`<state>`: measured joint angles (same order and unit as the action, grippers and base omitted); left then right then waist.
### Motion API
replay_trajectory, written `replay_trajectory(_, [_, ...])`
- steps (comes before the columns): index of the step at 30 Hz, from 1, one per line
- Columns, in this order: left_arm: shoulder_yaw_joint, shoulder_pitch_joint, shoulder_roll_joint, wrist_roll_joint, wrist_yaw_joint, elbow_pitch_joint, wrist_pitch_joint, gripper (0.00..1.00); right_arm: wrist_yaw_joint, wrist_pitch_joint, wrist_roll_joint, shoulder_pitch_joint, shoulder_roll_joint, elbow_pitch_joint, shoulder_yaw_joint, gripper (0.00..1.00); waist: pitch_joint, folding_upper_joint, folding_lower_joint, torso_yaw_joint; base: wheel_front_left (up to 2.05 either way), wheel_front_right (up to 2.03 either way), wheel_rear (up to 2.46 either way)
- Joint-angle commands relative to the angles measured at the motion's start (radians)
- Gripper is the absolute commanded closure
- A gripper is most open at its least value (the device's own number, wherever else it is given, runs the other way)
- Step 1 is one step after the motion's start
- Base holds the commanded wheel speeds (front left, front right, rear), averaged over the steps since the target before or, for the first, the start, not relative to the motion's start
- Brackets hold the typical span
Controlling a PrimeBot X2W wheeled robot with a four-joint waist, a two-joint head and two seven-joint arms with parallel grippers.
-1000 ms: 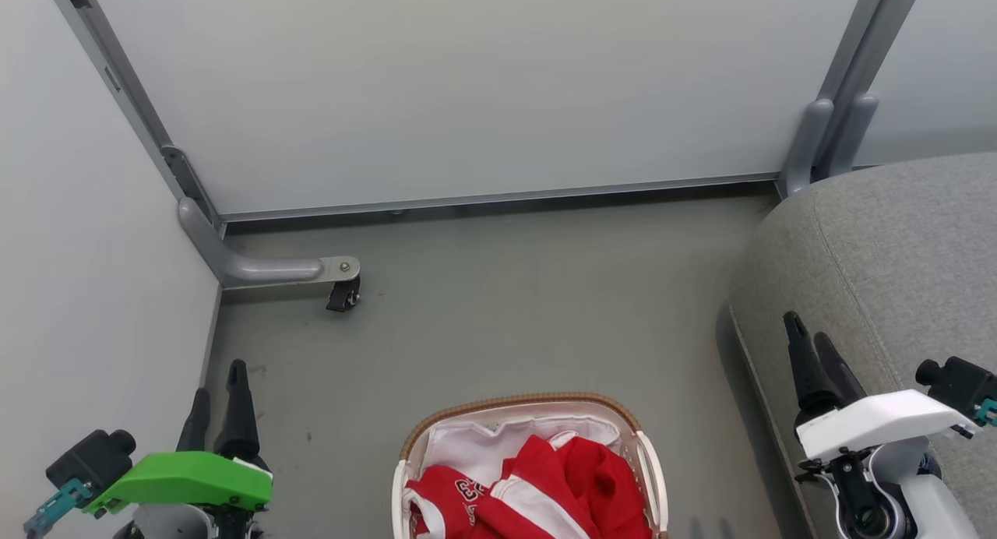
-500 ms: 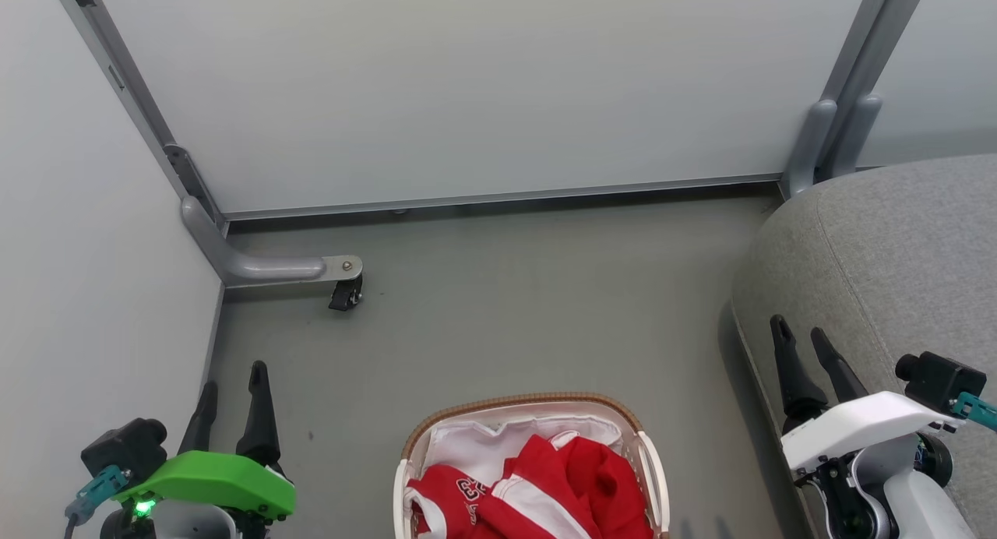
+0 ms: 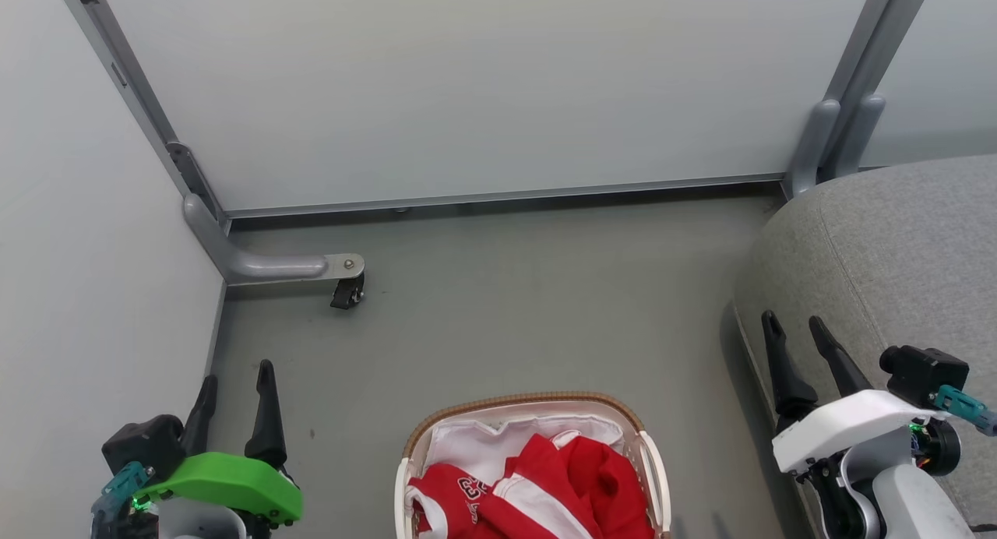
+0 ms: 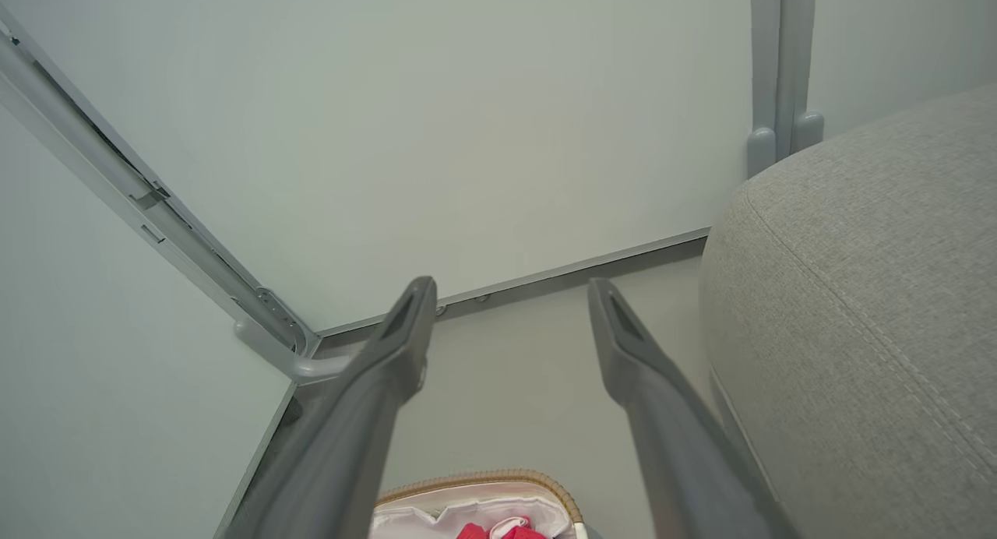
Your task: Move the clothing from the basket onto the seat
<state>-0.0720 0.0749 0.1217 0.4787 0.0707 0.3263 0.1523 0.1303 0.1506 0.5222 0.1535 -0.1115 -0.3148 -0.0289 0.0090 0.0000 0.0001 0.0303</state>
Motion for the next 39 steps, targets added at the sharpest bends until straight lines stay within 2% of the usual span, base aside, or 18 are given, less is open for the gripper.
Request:
replay_trajectory(1, [-0.002,0.023,0.01,-0.032,-0.005,-0.008,0.01,0.0,0.001,0.012,-0.028,0.017,-0.01,0.004,-0.002,0.0,0.0,0.0,0.0,0.0,0.0,0.0,0.0])
replay_trajectory(11, [-0.004,0.006,0.003,-0.125,-0.007,-0.006,0.035,0.0,0.0,0.036,-0.124,0.009,-0.007,-0.008,-0.011,0.0,0.002,0.0,0.0,-0.002,0.0,0.0,0.0])
replay_trajectory(31, [0.037,-0.03,-0.029,-0.284,0.029,-0.011,0.076,0.0,0.001,0.079,-0.279,0.009,-0.002,-0.04,-0.022,0.0,0.008,0.0,0.0,-0.007,0.0,0.0,0.0])
replay_trajectory(39, [0.028,-0.005,-0.037,-0.348,0.045,-0.002,0.092,0.0,0.001,0.094,-0.346,0.038,0.0,-0.03,-0.033,0.0,0.073,0.0,-0.0001,-0.027,0.0,0.0,0.0])
